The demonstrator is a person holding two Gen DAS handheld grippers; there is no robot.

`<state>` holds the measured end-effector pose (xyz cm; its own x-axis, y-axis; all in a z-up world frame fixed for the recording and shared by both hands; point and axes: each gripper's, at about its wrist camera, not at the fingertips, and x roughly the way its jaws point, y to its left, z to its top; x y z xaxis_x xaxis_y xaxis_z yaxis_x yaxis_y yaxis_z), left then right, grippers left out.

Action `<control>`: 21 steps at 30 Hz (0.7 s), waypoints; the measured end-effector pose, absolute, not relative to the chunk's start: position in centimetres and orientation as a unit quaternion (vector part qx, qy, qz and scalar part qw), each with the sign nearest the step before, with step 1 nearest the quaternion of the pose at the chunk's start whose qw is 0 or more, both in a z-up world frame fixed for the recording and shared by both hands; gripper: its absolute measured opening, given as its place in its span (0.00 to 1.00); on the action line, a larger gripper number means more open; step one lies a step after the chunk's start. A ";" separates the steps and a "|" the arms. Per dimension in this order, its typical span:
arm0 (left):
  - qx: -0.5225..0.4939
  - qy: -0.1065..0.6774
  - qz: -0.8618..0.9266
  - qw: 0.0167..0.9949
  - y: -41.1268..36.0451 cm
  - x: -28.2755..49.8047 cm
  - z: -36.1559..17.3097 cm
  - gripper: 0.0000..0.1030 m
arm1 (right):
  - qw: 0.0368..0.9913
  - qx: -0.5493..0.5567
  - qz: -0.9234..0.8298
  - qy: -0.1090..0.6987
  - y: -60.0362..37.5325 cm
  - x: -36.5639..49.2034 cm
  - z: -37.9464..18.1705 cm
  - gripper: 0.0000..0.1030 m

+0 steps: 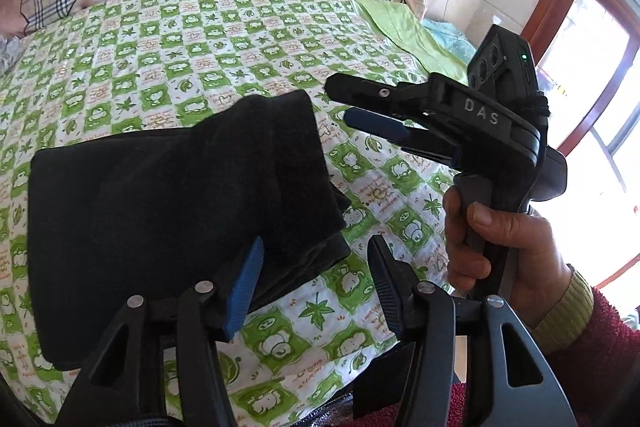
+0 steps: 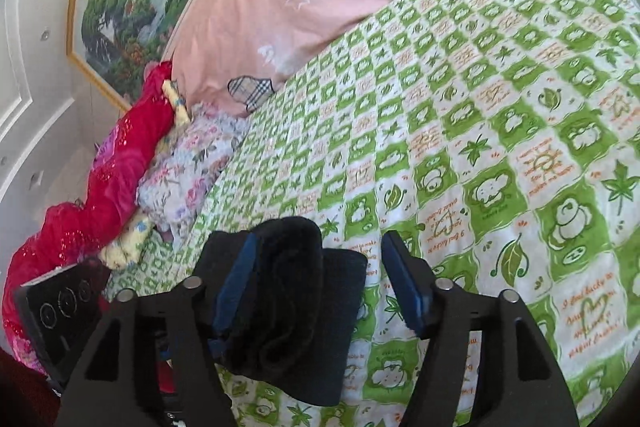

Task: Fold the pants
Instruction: 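Lower the folded pants bundle onto the bed with both grippers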

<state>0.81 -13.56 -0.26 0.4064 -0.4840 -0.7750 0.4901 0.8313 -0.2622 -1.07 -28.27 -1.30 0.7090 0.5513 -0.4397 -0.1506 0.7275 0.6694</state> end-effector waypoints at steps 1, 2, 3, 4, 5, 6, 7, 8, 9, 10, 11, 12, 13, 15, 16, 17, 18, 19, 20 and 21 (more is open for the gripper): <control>-0.002 0.460 -0.287 0.840 -13.1 0.8 0.0 0.56 | 0.875 0.304 0.197 0.321 -28.0 -1.2 -0.8 0.69; -0.010 0.458 -0.284 0.842 -12.4 0.7 0.2 0.56 | 0.878 0.300 0.194 0.320 -27.8 -1.2 -0.5 0.70; -0.015 0.457 -0.280 0.844 -12.0 0.7 0.4 0.57 | 0.881 0.293 0.192 0.317 -27.4 -1.3 0.0 0.72; -0.022 0.456 -0.274 0.847 -11.4 0.7 0.7 0.57 | 0.885 0.285 0.191 0.315 -26.9 -1.3 0.5 0.73; -0.027 0.455 -0.268 0.849 -10.9 0.7 0.9 0.58 | 0.888 0.278 0.188 0.315 -26.5 -1.4 0.9 0.75; -0.033 0.453 -0.261 0.852 -10.2 0.9 1.1 0.59 | 0.893 0.267 0.183 0.314 -25.9 -1.4 1.5 0.76; -0.041 0.452 -0.252 0.855 -9.5 1.1 1.4 0.59 | 0.895 0.260 0.182 0.313 -25.4 -1.5 1.8 0.77; -0.045 0.451 -0.247 0.857 -9.0 1.1 1.5 0.60 | 0.898 0.252 0.181 0.312 -24.9 -1.5 2.1 0.77; -0.052 0.450 -0.238 0.859 -8.3 1.3 1.7 0.60 | 0.901 0.241 0.178 0.312 -24.3 -1.5 2.6 0.77; -0.058 0.448 -0.229 0.862 -7.6 1.5 1.9 0.60 | 0.903 0.235 0.177 0.314 -24.0 -1.5 2.8 0.78; -0.063 0.446 -0.222 0.865 -7.0 1.5 2.1 0.60 | 0.904 0.227 0.176 0.316 -23.5 -1.5 3.1 0.79; -0.066 0.445 -0.216 0.866 -6.6 1.6 2.3 0.61 | 0.906 0.219 0.173 0.318 -23.1 -1.5 3.2 0.80; -0.070 0.443 -0.209 0.869 -6.0 1.7 2.4 0.62 | 0.907 0.213 0.170 0.320 -22.8 -1.5 3.4 0.81; -0.078 0.441 -0.194 0.873 -4.7 1.9 2.6 0.63 | 0.909 0.207 0.166 0.323 -22.2 -1.5 3.6 0.81; -0.084 0.440 -0.187 0.874 -4.1 2.0 2.6 0.63 | 0.909 0.206 0.162 0.324 -21.9 -1.5 3.7 0.81; -0.089 0.440 -0.179 0.875 -3.4 2.1 2.6 0.64 | 0.910 0.204 0.157 0.326 -21.7 -1.5 3.8 0.81; -0.093 0.441 -0.171 0.876 -2.9 2.3 2.6 0.65 | 0.911 0.200 0.151 0.327 -21.5 -1.5 3.9 0.82; -0.099 0.441 -0.161 0.878 -2.2 2.5 2.5 0.65 | 0.913 0.195 0.144 0.328 -21.3 -1.5 3.9 0.82; -0.106 0.442 -0.155 0.877 -1.5 2.6 2.4 0.66 | 0.916 0.187 0.137 0.328 -21.0 -1.5 4.0 0.82; -0.111 0.443 -0.150 0.877 -1.1 2.8 2.3 0.66 | 0.917 0.181 0.130 0.330 -20.7 -1.5 3.9 0.82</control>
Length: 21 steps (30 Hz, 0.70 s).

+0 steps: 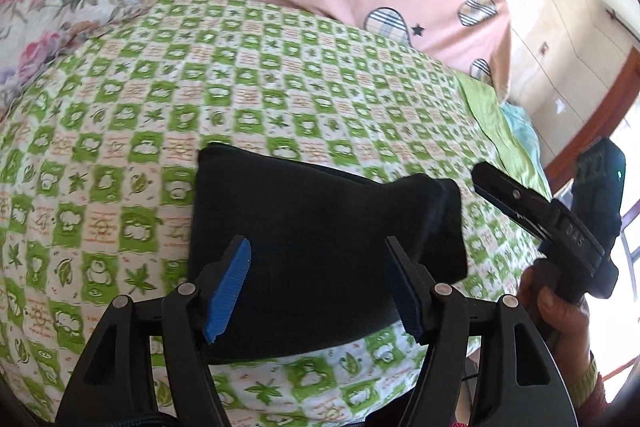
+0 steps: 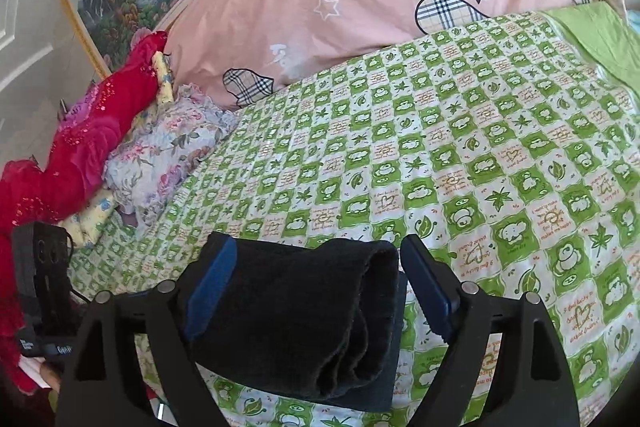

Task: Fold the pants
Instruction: 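Lower the folded pants bundle onto the bed with both grippers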

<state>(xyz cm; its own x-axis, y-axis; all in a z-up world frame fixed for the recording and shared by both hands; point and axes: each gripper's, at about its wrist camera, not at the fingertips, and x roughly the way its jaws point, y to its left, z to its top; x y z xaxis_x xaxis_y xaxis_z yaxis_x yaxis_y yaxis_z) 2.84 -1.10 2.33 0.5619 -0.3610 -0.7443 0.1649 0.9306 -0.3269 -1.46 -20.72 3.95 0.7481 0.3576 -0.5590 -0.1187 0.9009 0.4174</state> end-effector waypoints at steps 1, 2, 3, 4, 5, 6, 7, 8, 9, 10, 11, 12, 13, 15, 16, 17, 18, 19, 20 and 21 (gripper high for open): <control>-0.116 0.445 -0.144 0.876 -0.5 3.0 2.2 0.67 | 0.917 0.180 0.127 0.333 -20.6 -1.4 3.8 0.82; -0.123 0.446 -0.137 0.876 0.2 3.2 2.1 0.67 | 0.916 0.182 0.125 0.336 -20.5 -1.4 3.7 0.82; -0.126 0.447 -0.133 0.875 0.6 3.2 2.1 0.67 | 0.913 0.188 0.125 0.339 -20.4 -1.4 3.5 0.82; -0.131 0.448 -0.129 0.875 1.1 3.4 2.0 0.67 | 0.912 0.191 0.125 0.341 -20.4 -1.3 3.3 0.82; -0.134 0.449 -0.126 0.875 1.4 3.6 1.9 0.67 | 0.911 0.193 0.122 0.344 -20.3 -1.3 3.1 0.82; -0.137 0.449 -0.121 0.874 1.8 3.8 1.8 0.67 | 0.910 0.192 0.119 0.346 -20.2 -1.3 2.9 0.82; -0.139 0.450 -0.119 0.874 2.1 4.0 1.7 0.67 | 0.910 0.189 0.115 0.350 -20.1 -1.3 2.7 0.82; -0.141 0.450 -0.118 0.874 2.4 4.1 1.6 0.67 | 0.910 0.187 0.113 0.353 -20.0 -1.4 2.5 0.82; -0.143 0.451 -0.116 0.873 2.6 4.4 1.4 0.68 | 0.908 0.187 0.111 0.357 -19.9 -1.4 2.2 0.82; -0.144 0.453 -0.113 0.873 2.8 4.5 1.3 0.68 | 0.907 0.187 0.109 0.360 -19.9 -1.4 2.0 0.82; -0.145 0.453 -0.112 0.872 2.9 4.7 1.2 0.68 | 0.907 0.186 0.107 0.363 -19.8 -1.4 1.7 0.82; -0.146 0.455 -0.111 0.872 2.9 4.9 1.0 0.68 | 0.906 0.184 0.105 0.366 -19.7 -1.4 1.5 0.82; -0.146 0.456 -0.110 0.871 3.0 5.0 0.8 0.68 | 0.906 0.182 0.101 0.370 -19.7 -1.4 1.2 0.82; -0.147 0.462 -0.109 0.868 2.9 5.3 0.5 0.69 | 0.906 0.171 0.090 0.376 -19.6 -1.4 0.7 0.82; -0.148 0.464 -0.108 0.867 2.9 5.5 0.3 0.69 | 0.906 0.163 0.081 0.382 -19.6 -1.4 0.4 0.82; -0.149 0.465 -0.108 0.866 2.9 5.6 0.2 0.69 | 0.906 0.159 0.076 0.385 -19.7 -1.4 0.2 0.82; -0.150 0.467 -0.108 0.864 3.0 5.7 0.0 0.69 | 0.906 0.157 0.072 0.387 -19.8 -1.4 0.0 0.82; -0.151 0.470 -0.108 0.863 3.0 5.9 -0.2 0.69 | 0.904 0.157 0.069 0.391 -19.8 -1.4 -0.3 0.82; -0.151 0.471 -0.108 0.862 2.9 6.0 -0.3 0.69 | 0.903 0.157 0.068 0.393 -19.9 -1.5 -0.5 0.82; -0.151 0.473 -0.107 0.861 2.9 6.1 -0.4 0.69 | 0.902 0.156 0.068 0.396 -20.0 -1.5 -0.7 0.82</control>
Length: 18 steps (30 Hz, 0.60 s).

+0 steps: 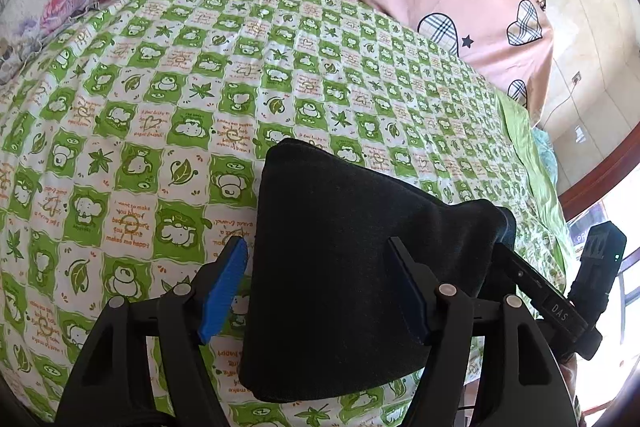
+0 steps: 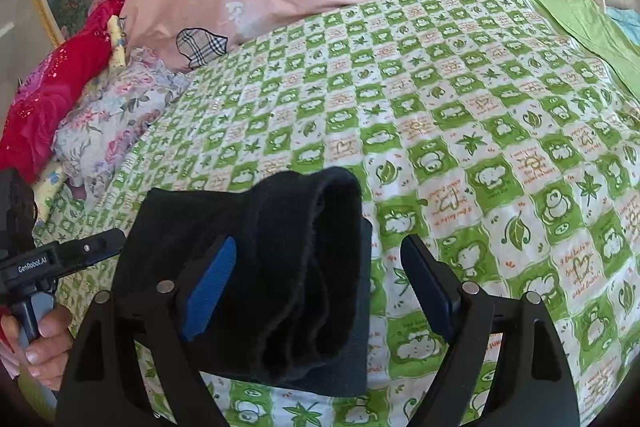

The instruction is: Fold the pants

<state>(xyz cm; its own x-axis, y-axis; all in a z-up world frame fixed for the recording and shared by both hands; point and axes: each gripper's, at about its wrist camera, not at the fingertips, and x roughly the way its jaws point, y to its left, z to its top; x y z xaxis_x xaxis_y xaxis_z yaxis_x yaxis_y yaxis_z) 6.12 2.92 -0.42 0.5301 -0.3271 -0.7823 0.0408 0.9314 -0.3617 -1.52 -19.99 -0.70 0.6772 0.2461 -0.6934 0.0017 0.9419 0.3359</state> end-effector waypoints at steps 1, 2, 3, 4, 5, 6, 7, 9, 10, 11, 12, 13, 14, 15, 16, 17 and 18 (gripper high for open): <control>-0.151 0.474 -0.106 0.861 2.9 6.2 -0.5 0.69 | 0.901 0.155 0.066 0.400 -20.1 -1.6 -1.0 0.82; -0.149 0.476 -0.106 0.860 2.8 6.2 -0.7 0.69 | 0.900 0.153 0.064 0.403 -20.1 -1.6 -1.2 0.82; -0.148 0.478 -0.104 0.860 2.7 6.3 -0.8 0.69 | 0.899 0.150 0.059 0.408 -20.2 -1.7 -1.5 0.82; -0.146 0.479 -0.103 0.860 2.7 6.4 -0.9 0.69 | 0.898 0.145 0.047 0.413 -20.3 -1.8 -1.8 0.82; -0.143 0.481 -0.101 0.859 2.6 6.5 -1.1 0.69 | 0.897 0.145 0.043 0.416 -20.5 -1.8 -2.0 0.82; -0.141 0.482 -0.101 0.859 2.6 6.5 -1.2 0.69 | 0.894 0.147 0.041 0.421 -20.7 -1.9 -2.3 0.82; -0.140 0.483 -0.100 0.858 2.6 6.6 -1.4 0.69 | 0.892 0.148 0.039 0.426 -20.9 -1.9 -2.6 0.82; -0.140 0.487 -0.099 0.857 2.5 6.8 -1.7 0.69 | 0.890 0.146 0.033 0.430 -21.2 -2.1 -3.0 0.82; -0.140 0.488 -0.100 0.856 2.4 6.9 -2.0 0.69 | 0.890 0.145 0.033 0.431 -21.4 -2.3 -3.1 0.82; -0.139 0.490 -0.098 0.855 2.4 7.0 -2.2 0.70 | 0.889 0.144 0.033 0.432 -21.5 -2.4 -3.2 0.82; -0.138 0.491 -0.098 0.855 2.4 7.2 -2.3 0.70 | 0.889 0.144 0.033 0.433 -21.6 -2.5 -3.3 0.82; -0.135 0.492 -0.097 0.855 2.2 7.3 -2.5 0.71 | 0.889 0.143 0.034 0.434 -21.7 -2.5 -3.4 0.82; -0.132 0.492 -0.094 0.855 2.2 7.4 -2.6 0.72 | 0.888 0.141 0.034 0.436 -21.7 -2.6 -3.5 0.82; -0.127 0.493 -0.091 0.856 2.1 7.5 -2.9 0.73 | 0.888 0.140 0.034 0.436 -21.8 -2.6 -3.5 0.82; -0.123 0.494 -0.087 0.856 2.0 7.6 -3.1 0.74 | 0.888 0.140 0.035 0.437 -21.8 -2.6 -3.5 0.82; -0.122 0.496 -0.086 0.855 2.0 7.8 -3.4 0.74 | 0.887 0.141 0.037 0.437 -21.8 -2.6 -3.6 0.82; -0.123 0.497 -0.087 0.855 2.0 7.8 -3.6 0.75 | 0.887 0.143 0.039 0.438 -21.9 -2.6 -3.6 0.82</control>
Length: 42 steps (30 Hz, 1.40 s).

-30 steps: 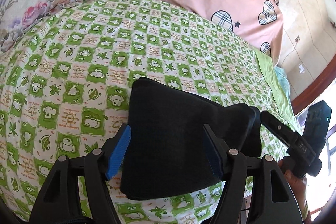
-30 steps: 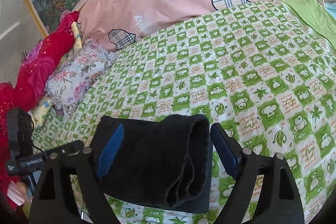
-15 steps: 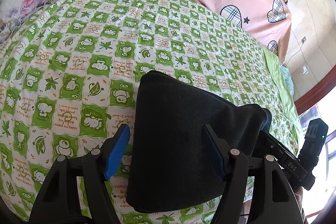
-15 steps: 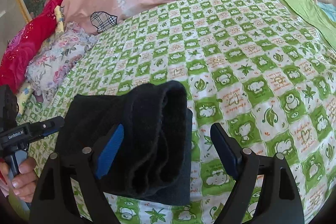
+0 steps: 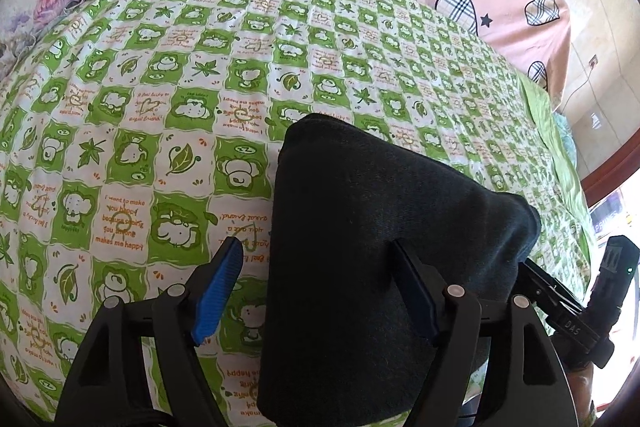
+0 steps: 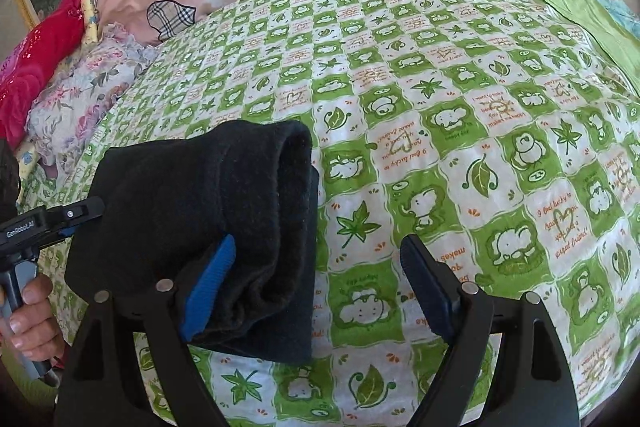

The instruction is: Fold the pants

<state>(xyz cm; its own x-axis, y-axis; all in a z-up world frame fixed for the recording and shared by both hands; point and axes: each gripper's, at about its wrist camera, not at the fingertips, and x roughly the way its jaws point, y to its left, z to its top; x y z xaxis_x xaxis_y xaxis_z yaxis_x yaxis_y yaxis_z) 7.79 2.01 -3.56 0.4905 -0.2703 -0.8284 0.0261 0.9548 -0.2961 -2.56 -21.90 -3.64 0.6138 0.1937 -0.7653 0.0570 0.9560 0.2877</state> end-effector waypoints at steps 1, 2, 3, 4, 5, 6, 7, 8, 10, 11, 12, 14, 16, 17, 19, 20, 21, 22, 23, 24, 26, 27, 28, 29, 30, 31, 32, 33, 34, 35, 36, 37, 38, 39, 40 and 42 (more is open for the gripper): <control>-0.123 0.498 -0.086 0.854 2.0 7.9 -3.7 0.75 | 0.887 0.144 0.039 0.438 -21.9 -2.6 -3.7 0.82; -0.123 0.499 -0.086 0.853 2.0 7.9 -3.8 0.75 | 0.886 0.146 0.040 0.438 -21.9 -2.6 -3.7 0.82; -0.126 0.500 -0.085 0.853 2.1 7.9 -3.8 0.75 | 0.886 0.151 0.043 0.436 -22.0 -2.6 -3.6 0.82; -0.129 0.499 -0.086 0.853 2.2 7.9 -3.7 0.75 | 0.885 0.158 0.047 0.435 -22.0 -2.7 -3.6 0.82; -0.129 0.499 -0.087 0.852 2.3 7.8 -3.6 0.75 | 0.884 0.162 0.049 0.435 -22.0 -2.7 -3.5 0.81; -0.128 0.499 -0.088 0.852 2.3 7.8 -3.4 0.75 | 0.884 0.172 0.058 0.432 -22.1 -2.7 -3.3 0.78; -0.128 0.499 -0.088 0.852 2.4 7.8 -3.3 0.75 | 0.883 0.182 0.069 0.428 -22.1 -2.7 -3.2 0.75; -0.129 0.499 -0.089 0.852 2.4 7.7 -3.1 0.74 | 0.881 0.191 0.078 0.426 -22.0 -2.7 -3.1 0.74; -0.129 0.500 -0.092 0.852 2.5 7.6 -2.9 0.74 | 0.877 0.200 0.094 0.426 -21.5 -2.5 -3.1 0.73; -0.126 0.500 -0.091 0.852 2.4 7.6 -2.9 0.74 | 0.875 0.202 0.101 0.427 -21.3 -2.3 -3.2 0.73; -0.122 0.501 -0.090 0.852 2.3 7.6 -3.0 0.74 | 0.873 0.206 0.107 0.429 -21.1 -2.2 -3.4 0.72; -0.119 0.505 -0.088 0.850 2.3 7.7 -3.4 0.75 | 0.865 0.216 0.119 0.437 -20.9 -1.9 -4.1 0.70; -0.122 0.509 -0.089 0.848 2.4 7.8 -3.9 0.75 | 0.853 0.243 0.131 0.443 -21.3 -1.7 -5.2 0.69; -0.124 0.511 -0.091 0.846 2.5 7.8 -4.1 0.75 | 0.850 0.253 0.135 0.443 -21.5 -1.7 -5.5 0.69; -0.131 0.515 -0.095 0.842 2.7 8.0 -4.5 0.72 | 0.846 0.265 0.143 0.441 -21.8 -1.8 -5.9 0.68; -0.138 0.519 -0.098 0.838 2.8 8.2 -4.8 0.68 | 0.845 0.265 0.147 0.440 -21.8 -1.8 -5.9 0.68; -0.144 0.522 -0.101 0.835 2.9 8.3 -5.0 0.63 | 0.845 0.264 0.150 0.440 -21.8 -1.8 -5.9 0.66; -0.151 0.524 -0.105 0.832 2.9 8.4 -5.1 0.61 | 0.843 0.267 0.155 0.440 -21.7 -1.7 -5.9 0.64; -0.159 0.526 -0.110 0.828 3.0 8.5 -5.2 0.56 | 0.842 0.269 0.158 0.440 -21.7 -1.8 -6.0 0.63; -0.162 0.526 -0.111 0.827 2.9 8.6 -5.3 0.55 | 0.841 0.271 0.160 0.440 -21.7 -1.8 -6.0 0.63; -0.157 0.525 -0.108 0.830 2.5 8.5 -5.1 0.53 | 0.841 0.270 0.163 0.439 -21.8 -1.9 -6.0 0.61; -0.153 0.523 -0.107 0.832 2.4 8.4 -5.0 0.51 | 0.841 0.270 0.166 0.439 -21.8 -1.8 -6.0 0.60; -0.150 0.522 -0.105 0.833 2.2 8.3 -4.9 0.50 | 0.841 0.270 0.169 0.438 -21.8 -1.8 -5.9 0.58; -0.149 0.521 -0.105 0.834 2.1 8.3 -4.8 0.48 | 0.841 0.269 0.171 0.437 -21.7 -1.8 -5.8 0.57; -0.151 0.520 -0.105 0.834 2.1 8.3 -4.6 0.45 | 0.842 0.267 0.174 0.435 -21.7 -1.9 -5.7 0.55; -0.154 0.517 -0.106 0.835 2.0 8.2 -4.5 0.44 | 0.844 0.267 0.176 0.431 -21.6 -2.0 -5.5 0.52; -0.154 0.515 -0.106 0.836 1.9 8.1 -4.3 0.42 | 0.845 0.266 0.179 0.429 -21.6 -2.1 -5.3 0.51; -0.152 0.514 -0.106 0.838 1.9 8.0 -4.1 0.40 | 0.846 0.263 0.181 0.427 -21.4 -2.2 -5.1 0.50; -0.149 0.511 -0.107 0.840 1.8 7.9 -3.8 0.39 | 0.849 0.258 0.183 0.424 -21.3 -2.2 -4.8 0.49; -0.144 0.506 -0.107 0.844 1.7 7.7 -3.4 0.37 | 0.850 0.256 0.185 0.421 -21.3 -2.3 -4.6 0.48; -0.140 0.501 -0.109 0.847 1.7 7.5 -3.1 0.36 | 0.852 0.255 0.188 0.416 -21.2 -2.4 -4.2 0.47; -0.137 0.495 -0.110 0.851 1.7 7.2 -2.7 0.36 | 0.854 0.254 0.190 0.413 -21.1 -2.4 -3.9 0.46; -0.133 0.489 -0.113 0.855 1.5 7.0 -2.2 0.35 | 0.855 0.253 0.192 0.410 -21.1 -2.5 -3.7 0.46; -0.133 0.485 -0.115 0.856 1.6 6.8 -1.9 0.35 | 0.856 0.252 0.194 0.408 -21.1 -2.4 -3.4 0.46; -0.135 0.483 -0.116 0.857 1.6 6.8 -1.5 0.35 | 0.857 0.251 0.196 0.405 -21.1 -2.4 -3.2 0.45; -0.139 0.478 -0.120 0.859 1.8 6.7 -0.9 0.34 | 0.859 0.250 0.199 0.401 -21.1 -2.3 -2.8 0.45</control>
<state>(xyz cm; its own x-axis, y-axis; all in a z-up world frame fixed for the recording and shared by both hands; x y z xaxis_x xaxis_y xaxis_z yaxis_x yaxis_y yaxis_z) 6.71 1.84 -0.88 0.5136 -0.3390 -0.7882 0.0723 0.9325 -0.3539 -2.27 -21.06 -2.78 0.5992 0.5416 -0.5896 -0.1413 0.7964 0.5880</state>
